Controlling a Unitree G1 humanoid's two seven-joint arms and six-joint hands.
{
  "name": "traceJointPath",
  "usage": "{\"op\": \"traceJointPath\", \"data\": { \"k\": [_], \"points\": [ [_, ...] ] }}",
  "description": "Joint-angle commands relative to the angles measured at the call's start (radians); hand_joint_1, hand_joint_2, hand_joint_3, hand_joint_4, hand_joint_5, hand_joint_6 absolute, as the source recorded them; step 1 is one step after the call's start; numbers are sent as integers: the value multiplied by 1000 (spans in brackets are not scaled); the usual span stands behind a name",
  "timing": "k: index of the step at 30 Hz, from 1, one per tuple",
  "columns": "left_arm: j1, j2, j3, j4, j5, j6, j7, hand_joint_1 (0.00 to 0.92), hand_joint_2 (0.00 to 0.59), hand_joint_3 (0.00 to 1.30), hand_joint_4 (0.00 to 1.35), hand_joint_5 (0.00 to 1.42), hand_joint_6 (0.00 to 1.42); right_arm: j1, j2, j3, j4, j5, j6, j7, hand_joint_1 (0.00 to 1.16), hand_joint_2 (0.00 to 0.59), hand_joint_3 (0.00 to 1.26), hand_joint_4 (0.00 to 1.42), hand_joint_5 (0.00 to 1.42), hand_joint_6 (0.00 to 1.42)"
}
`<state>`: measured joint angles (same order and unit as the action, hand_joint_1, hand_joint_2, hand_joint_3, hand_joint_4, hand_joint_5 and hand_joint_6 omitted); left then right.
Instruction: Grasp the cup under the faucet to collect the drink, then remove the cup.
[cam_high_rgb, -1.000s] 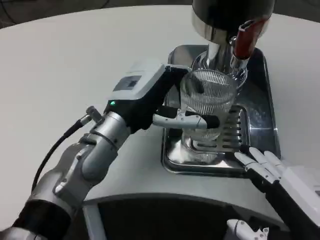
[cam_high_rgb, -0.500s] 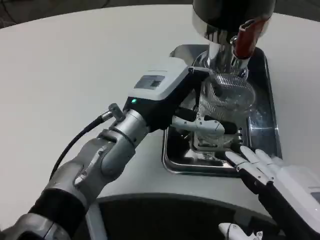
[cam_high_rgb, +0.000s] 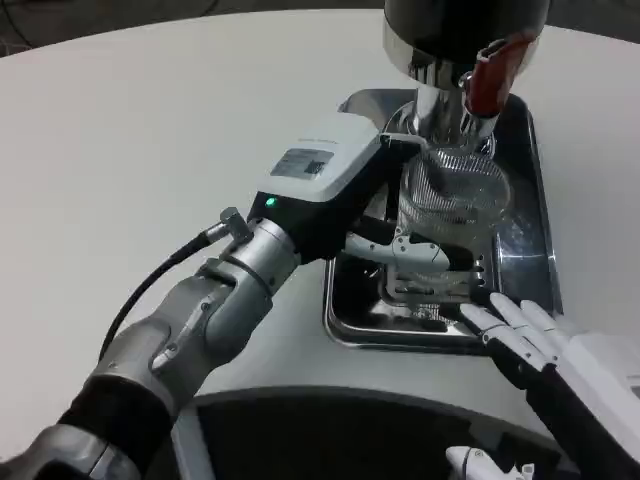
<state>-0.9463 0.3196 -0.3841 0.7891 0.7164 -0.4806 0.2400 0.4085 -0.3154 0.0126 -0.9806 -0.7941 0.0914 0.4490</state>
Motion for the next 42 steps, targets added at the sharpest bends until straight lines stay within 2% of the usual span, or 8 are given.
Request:
{"op": "traceJointPath", "data": {
  "k": [1, 3, 9, 19, 20, 21, 24, 42],
  "points": [
    [3, 1, -10, 14, 5, 9, 14, 418, 26, 929, 1007, 1235, 1424, 15, 4, -3, -2, 11, -4, 8, 327, 407, 104, 0, 0, 0],
    [2, -1, -11, 17, 4, 13, 10, 414, 23, 918, 988, 1223, 1424, 16, 3, -6, -1, 14, -2, 9, 327, 407, 104, 0, 0, 0],
    [5, -3, -13, 12, 4, 32, 3, 323, 34, 703, 795, 1084, 1420, 14, 1, -10, 3, 20, -1, 9, 327, 407, 104, 0, 0, 0],
    [5, 2, -17, 3, 4, 48, -8, 250, 60, 602, 696, 1014, 1408, 6, -1, -13, 10, 28, 0, 10, 328, 407, 114, 0, 0, 0],
    [5, 3, -17, 3, 4, 49, -7, 219, 64, 534, 571, 835, 1293, 5, -1, -13, 11, 28, 0, 10, 328, 407, 114, 0, 0, 0],
    [5, 3, -17, 2, 3, 49, -7, 205, 70, 458, 500, 732, 1221, 3, -1, -12, 12, 29, 1, 10, 328, 407, 114, 0, 0, 0],
    [2, 5, -19, 0, -2, 45, -18, 199, 77, 360, 447, 670, 1207, -2, -2, -11, 16, 29, 1, 12, 328, 407, 119, 0, 0, 0],
    [-15, -5, -28, -8, -14, 27, -40, 204, 90, 330, 450, 681, 1190, 1, -4, -13, 17, 35, 1, 12, 328, 407, 133, 0, 0, 0]
  ]
}}
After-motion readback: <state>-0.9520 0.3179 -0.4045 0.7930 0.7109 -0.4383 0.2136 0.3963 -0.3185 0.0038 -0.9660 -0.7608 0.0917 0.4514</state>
